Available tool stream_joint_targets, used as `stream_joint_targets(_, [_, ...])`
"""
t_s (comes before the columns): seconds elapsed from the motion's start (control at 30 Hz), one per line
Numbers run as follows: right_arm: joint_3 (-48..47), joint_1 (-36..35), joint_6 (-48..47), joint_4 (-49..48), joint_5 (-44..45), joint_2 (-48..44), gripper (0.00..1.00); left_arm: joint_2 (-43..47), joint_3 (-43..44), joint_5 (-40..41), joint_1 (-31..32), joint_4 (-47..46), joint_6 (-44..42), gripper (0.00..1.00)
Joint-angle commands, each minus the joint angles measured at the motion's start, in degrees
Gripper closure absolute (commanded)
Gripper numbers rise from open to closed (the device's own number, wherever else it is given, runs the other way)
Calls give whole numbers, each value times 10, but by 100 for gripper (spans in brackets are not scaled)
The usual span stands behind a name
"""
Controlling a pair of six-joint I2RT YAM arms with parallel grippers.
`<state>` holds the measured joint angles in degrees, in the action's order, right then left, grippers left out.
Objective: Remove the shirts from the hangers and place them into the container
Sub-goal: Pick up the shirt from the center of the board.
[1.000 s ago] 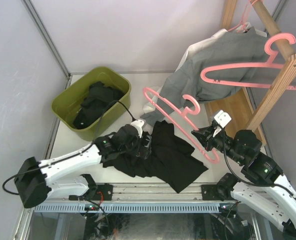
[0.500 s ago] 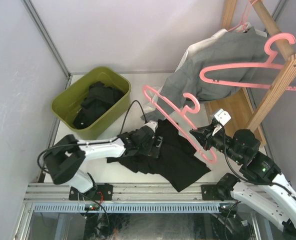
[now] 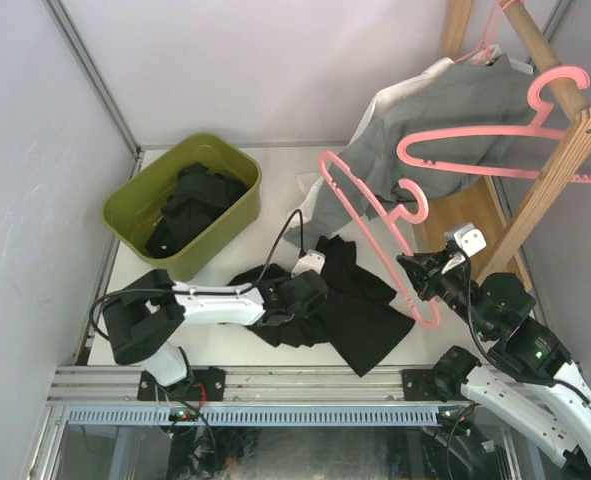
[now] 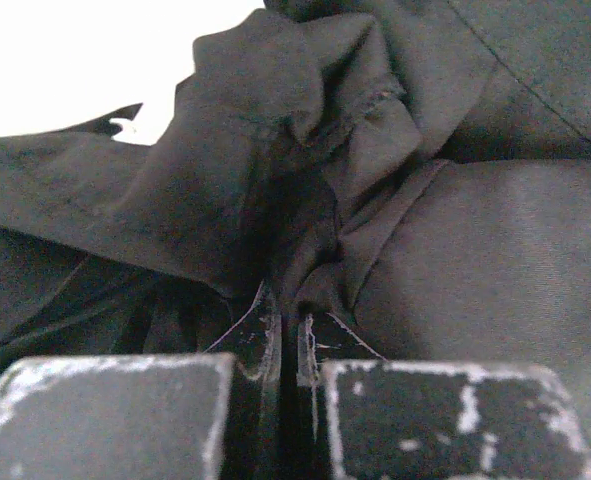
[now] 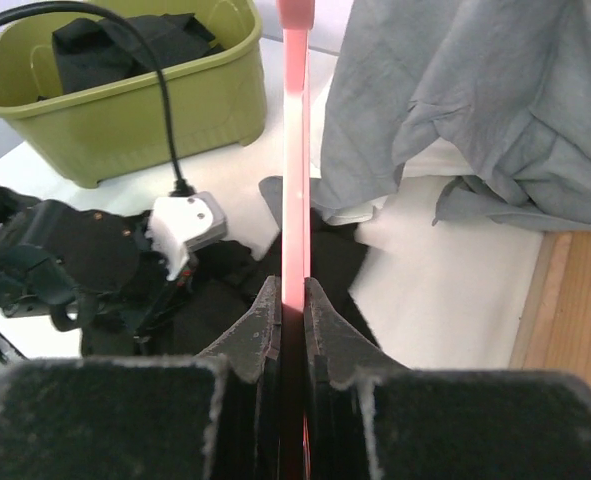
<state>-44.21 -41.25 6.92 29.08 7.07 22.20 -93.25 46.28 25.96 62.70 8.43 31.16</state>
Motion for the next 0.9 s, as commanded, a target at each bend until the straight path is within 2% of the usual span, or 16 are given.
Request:
stream_joint_targets(0.0, [2,2,17,-40,36,-9,100,84,-11,70,2,176,-6,100])
stream_joint_targets(0.13, [2,2,21,-34,43,-9,100,228,49,148,1,224,-43,100])
stream_joint_targets(0.27, [4,3,29,-39,53,-8,100,325,119,216,-9,253,-102,100])
stream_joint_targets(0.37, [6,3,31,-45,51,-7,100,370,167,224,-33,271,-150,100])
stream_joint_targets(0.47, [6,4,30,-47,49,-7,100,405,210,195,-76,288,-182,100])
stream_joint_targets(0.6, [7,4,33,-49,45,-1,100,427,283,157,-138,282,-252,100])
stream_joint_targets(0.77, [7,4,38,-65,26,14,100,379,394,118,-250,292,-326,100])
stream_joint_targets(0.87, [7,4,50,-70,15,19,100,341,440,80,-340,275,-344,100])
